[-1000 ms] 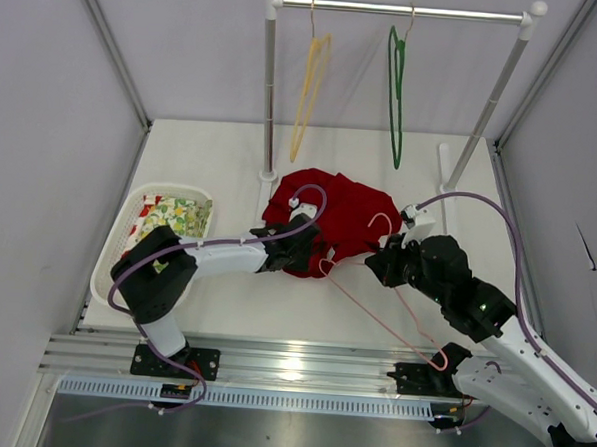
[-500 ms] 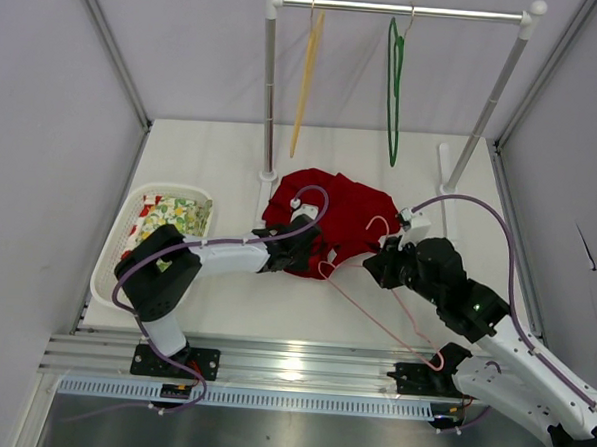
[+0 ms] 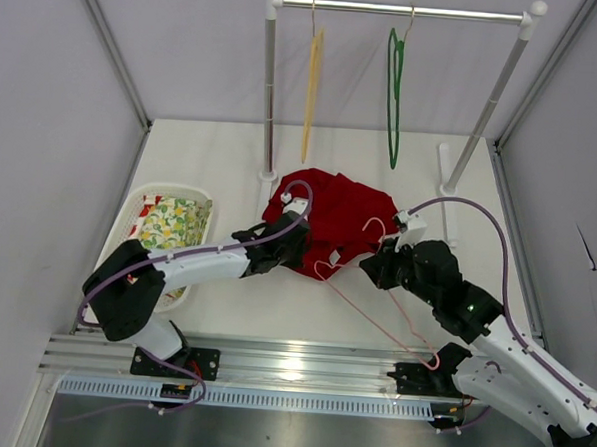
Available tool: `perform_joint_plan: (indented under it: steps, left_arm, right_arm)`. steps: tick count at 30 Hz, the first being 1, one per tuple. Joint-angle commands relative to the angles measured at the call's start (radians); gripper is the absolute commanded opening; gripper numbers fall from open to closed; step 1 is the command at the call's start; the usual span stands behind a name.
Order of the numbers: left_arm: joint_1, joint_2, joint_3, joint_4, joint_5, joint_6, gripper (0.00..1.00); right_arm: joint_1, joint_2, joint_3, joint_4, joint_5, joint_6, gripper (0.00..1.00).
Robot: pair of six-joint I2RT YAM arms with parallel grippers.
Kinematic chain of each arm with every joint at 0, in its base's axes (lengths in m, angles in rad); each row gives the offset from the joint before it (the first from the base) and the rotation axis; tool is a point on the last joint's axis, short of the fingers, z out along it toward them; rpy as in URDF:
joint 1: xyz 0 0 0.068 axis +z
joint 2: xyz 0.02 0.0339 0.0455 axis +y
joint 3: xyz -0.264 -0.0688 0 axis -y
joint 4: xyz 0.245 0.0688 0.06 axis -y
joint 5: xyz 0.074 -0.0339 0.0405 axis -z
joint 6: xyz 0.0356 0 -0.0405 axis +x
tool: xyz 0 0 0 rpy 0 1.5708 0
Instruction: Place the skirt on the hanger
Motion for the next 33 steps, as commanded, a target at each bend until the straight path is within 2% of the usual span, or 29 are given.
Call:
perform_joint_plan:
  steps: [1,11,18,25,29,33]
  left_arm:
    - [0.000,-0.071,-0.029,0.009,0.017,0.025,0.00]
    - [0.020,-0.126,-0.086,0.018,0.040,0.029,0.00]
    - [0.052,-0.189,-0.152,0.067,0.086,0.057,0.01]
    - [0.077,-0.216,-0.189,0.095,0.126,0.074,0.12]
    - [0.105,-0.242,-0.230,0.118,0.166,0.064,0.11]
    - [0.117,-0.242,-0.252,0.131,0.168,0.057,0.03]
  right_arm:
    - [0.006,-0.009,-0.015,0.073,-0.013,0.004,0.00]
    - [0.005,0.058,-0.055,0.067,0.059,-0.003,0.00]
    - [0.006,0.032,-0.075,0.038,0.077,-0.003,0.00]
    - [0.005,0.061,-0.073,-0.003,0.143,0.000,0.00]
    - [0.005,0.066,-0.069,-0.017,0.175,0.011,0.00]
    - [0.005,0.047,-0.072,0.020,0.122,0.013,0.00]
